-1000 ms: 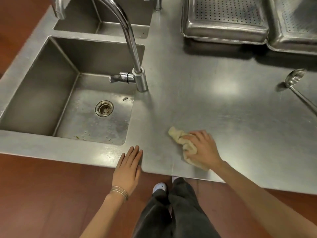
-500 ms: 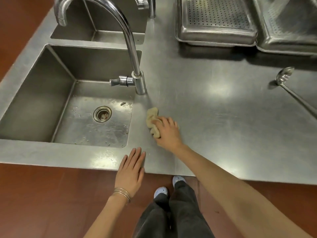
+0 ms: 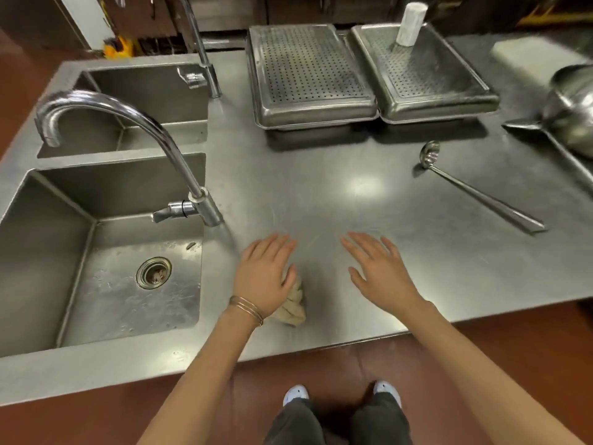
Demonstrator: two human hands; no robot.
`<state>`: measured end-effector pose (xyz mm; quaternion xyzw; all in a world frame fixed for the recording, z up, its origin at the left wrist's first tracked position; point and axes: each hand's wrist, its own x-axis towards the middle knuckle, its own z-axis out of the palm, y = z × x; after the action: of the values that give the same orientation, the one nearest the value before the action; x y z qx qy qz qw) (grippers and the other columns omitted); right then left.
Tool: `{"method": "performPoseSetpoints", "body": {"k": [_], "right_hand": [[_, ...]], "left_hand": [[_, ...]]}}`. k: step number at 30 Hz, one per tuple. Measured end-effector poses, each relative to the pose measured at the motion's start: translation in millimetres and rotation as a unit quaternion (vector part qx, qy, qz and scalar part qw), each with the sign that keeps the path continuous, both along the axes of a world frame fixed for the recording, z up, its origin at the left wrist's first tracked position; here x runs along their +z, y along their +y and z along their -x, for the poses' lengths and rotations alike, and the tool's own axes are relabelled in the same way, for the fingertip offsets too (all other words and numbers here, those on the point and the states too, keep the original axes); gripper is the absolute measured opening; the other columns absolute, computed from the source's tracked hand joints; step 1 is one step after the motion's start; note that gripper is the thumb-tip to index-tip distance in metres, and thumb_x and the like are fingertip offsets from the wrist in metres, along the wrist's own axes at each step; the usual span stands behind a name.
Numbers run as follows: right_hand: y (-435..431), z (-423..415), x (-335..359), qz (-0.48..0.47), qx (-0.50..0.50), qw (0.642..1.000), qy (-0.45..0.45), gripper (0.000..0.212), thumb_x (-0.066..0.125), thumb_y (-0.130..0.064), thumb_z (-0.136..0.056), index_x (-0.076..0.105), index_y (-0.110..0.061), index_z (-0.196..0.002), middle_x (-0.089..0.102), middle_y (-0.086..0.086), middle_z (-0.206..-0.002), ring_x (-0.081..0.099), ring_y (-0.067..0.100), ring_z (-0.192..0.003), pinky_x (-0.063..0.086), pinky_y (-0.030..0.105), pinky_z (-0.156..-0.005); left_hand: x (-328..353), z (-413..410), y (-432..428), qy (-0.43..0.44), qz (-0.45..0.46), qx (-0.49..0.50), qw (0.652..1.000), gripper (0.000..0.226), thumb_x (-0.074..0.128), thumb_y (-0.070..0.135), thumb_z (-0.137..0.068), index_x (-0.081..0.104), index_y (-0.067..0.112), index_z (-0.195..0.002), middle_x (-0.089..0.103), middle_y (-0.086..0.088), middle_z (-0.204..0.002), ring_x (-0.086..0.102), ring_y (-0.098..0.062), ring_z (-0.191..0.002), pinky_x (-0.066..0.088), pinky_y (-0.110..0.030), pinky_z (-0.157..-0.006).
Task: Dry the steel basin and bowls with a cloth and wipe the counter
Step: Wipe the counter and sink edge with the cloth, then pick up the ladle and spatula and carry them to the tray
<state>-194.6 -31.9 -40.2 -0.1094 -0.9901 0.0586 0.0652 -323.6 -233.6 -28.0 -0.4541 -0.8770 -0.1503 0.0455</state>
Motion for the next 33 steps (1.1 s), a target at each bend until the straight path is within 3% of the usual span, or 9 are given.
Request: {"method": "performPoseSetpoints", "body": {"k": [4,8,17,23,26,30,33], "right_hand": [[26,-21,26,-0.043,-0.035,0.995,0.082,0.056,0.038,-0.033,-0.085,0.042,-0.015,-0.138,0.045,0.007,-0.142,0.035,0.019,-0.132,0.02,0.046,-0.107],[57,-58,23,-0.05,-0.053,0.996,0.056,0.06,0.04,-0.035,-0.087,0.032,-0.016,-0.144,0.031,0.007,-0.151,0.026,0.019,-0.138,0.015,0.047,-0.111],[166,-159,26,-0.044,-0.052,0.998,0.009,0.058,0.035,-0.039,-0.087,0.031,-0.021,-0.143,0.038,0.005,-0.147,0.035,0.021,-0.135,0.016,0.043,-0.107],[245,-213,41,-0.038,-0.045,0.998,0.022,0.056,0.036,-0.038,-0.086,0.035,-0.022,-0.14,0.042,0.006,-0.144,0.034,0.02,-0.131,0.035,0.05,-0.101],[274,-227,49,-0.023,-0.047,0.998,0.043,0.056,0.036,-0.038,-0.087,0.037,-0.021,-0.14,0.044,0.005,-0.143,0.038,0.02,-0.128,0.035,0.046,-0.101],[308,-232,46,-0.011,-0.051,0.997,0.053,0.055,0.035,-0.038,-0.087,0.038,-0.02,-0.139,0.046,0.005,-0.141,0.043,0.022,-0.126,0.036,0.047,-0.1],[330,-233,36,-0.005,-0.063,0.997,0.037,0.055,0.035,-0.038,-0.088,0.038,-0.02,-0.139,0.046,0.005,-0.14,0.045,0.024,-0.125,0.038,0.048,-0.099]], "left_hand": [[12,-24,50,0.012,-0.015,-0.037,0.999,0.054,0.038,0.035,-0.086,0.046,0.013,-0.134,0.051,-0.007,-0.137,0.045,-0.025,-0.127,0.027,-0.04,-0.104],[8,-61,85,-0.003,0.0,-0.04,0.999,0.06,0.037,0.038,-0.086,0.034,0.016,-0.141,0.039,-0.005,-0.146,0.033,-0.021,-0.135,0.021,-0.042,-0.108],[10,-154,187,-0.007,0.028,-0.022,0.999,0.058,0.035,0.039,-0.086,0.042,0.014,-0.138,0.044,-0.007,-0.142,0.041,-0.023,-0.131,0.021,-0.04,-0.107],[18,-204,258,-0.005,0.028,0.005,1.0,0.055,0.034,0.037,-0.085,0.049,0.013,-0.133,0.052,-0.007,-0.136,0.047,-0.024,-0.126,0.029,-0.04,-0.108],[23,-216,279,-0.001,0.032,0.019,0.999,0.052,0.033,0.037,-0.086,0.053,0.013,-0.128,0.055,-0.007,-0.131,0.052,-0.025,-0.121,0.036,-0.04,-0.104],[20,-218,306,0.004,0.045,0.037,0.998,0.052,0.033,0.037,-0.087,0.054,0.011,-0.127,0.057,-0.01,-0.129,0.053,-0.027,-0.12,0.026,-0.038,-0.103],[12,-220,326,-0.006,0.059,0.025,0.998,0.052,0.032,0.038,-0.087,0.055,0.012,-0.126,0.057,-0.009,-0.129,0.052,-0.027,-0.121,0.031,-0.041,-0.104]]}}
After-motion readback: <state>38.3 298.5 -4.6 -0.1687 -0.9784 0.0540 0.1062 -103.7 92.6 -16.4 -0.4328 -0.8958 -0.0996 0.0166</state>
